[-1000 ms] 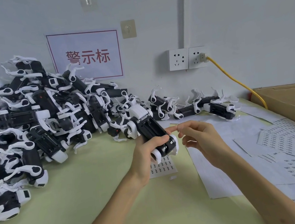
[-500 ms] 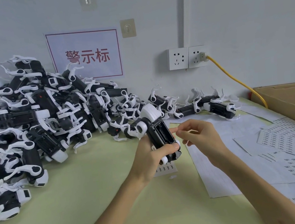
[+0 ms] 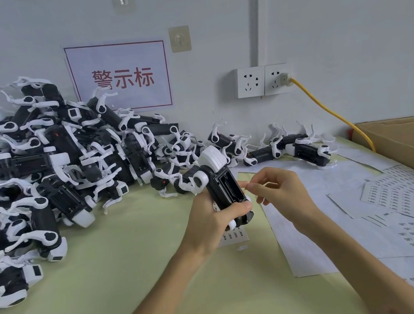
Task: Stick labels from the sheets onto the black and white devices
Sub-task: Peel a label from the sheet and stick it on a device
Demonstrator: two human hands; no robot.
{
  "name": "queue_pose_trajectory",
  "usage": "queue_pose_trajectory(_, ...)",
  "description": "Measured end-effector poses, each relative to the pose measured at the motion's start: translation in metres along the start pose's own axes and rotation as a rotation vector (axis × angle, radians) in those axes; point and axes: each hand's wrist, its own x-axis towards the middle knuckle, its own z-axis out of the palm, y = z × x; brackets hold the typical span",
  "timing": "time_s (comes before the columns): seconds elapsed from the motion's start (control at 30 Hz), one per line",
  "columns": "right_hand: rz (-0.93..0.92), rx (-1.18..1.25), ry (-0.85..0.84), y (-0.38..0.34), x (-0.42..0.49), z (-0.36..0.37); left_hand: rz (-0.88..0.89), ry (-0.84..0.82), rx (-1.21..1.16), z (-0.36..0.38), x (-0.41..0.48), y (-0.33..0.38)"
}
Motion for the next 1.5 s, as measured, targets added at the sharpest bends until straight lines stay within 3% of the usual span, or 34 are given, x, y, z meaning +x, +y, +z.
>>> queue_pose_trajectory(0.17,-0.085,-0.106,0.069,0.001,-0.003,0.004,-0.003,0.050,-0.004,0.003,0.000,-0.001)
queue_pose_trajectory(0.3,-0.178,0.008,0.137,-0.005,-0.005,0.002,-0.067,0.143,-0.069,0.001,0.003,0.001)
queue_pose_trajectory(0.4,-0.155,0.136,0.039,-0.010,-0.008,0.000,-0.182,0.216,-0.222,-0.004,0.008,0.003)
queue_pose_trajectory(0.53,-0.100,0.087,-0.165,-0.009,-0.012,0.008,-0.275,0.189,-0.480,-0.006,0.012,0.004)
queue_pose_trajectory(0.63,-0.027,0.060,-0.252,-0.007,-0.014,0.013,-0.283,0.146,-0.439,0.000,0.010,-0.001)
queue_pose_trajectory(0.73,0.021,0.102,-0.232,-0.008,-0.015,0.016,-0.291,0.093,-0.359,0.008,0.008,-0.005)
queue_pose_trajectory(0.87,0.072,0.364,-0.118,-0.016,-0.011,0.010,-0.157,0.068,-0.004,0.009,0.005,-0.011)
queue_pose_trajectory(0.93,0.099,0.568,-0.181,-0.020,-0.009,-0.001,-0.018,0.018,0.137,0.007,0.007,-0.015)
queue_pose_trajectory(1.0,0.119,0.781,-0.238,-0.022,-0.009,-0.011,-0.023,-0.009,0.091,0.006,0.008,-0.011)
queue_pose_trajectory(1.1,0.195,0.948,-0.144,-0.020,-0.007,-0.018,-0.091,-0.026,-0.055,0.004,0.010,-0.011)
queue_pose_trajectory(1.33,0.091,0.600,-0.176,-0.019,-0.007,-0.008,-0.255,-0.225,-0.388,0.000,0.005,-0.011)
queue_pose_trajectory(1.5,-0.018,0.371,-0.222,-0.014,-0.008,-0.006,-0.388,-0.210,-0.316,-0.001,0.011,-0.009)
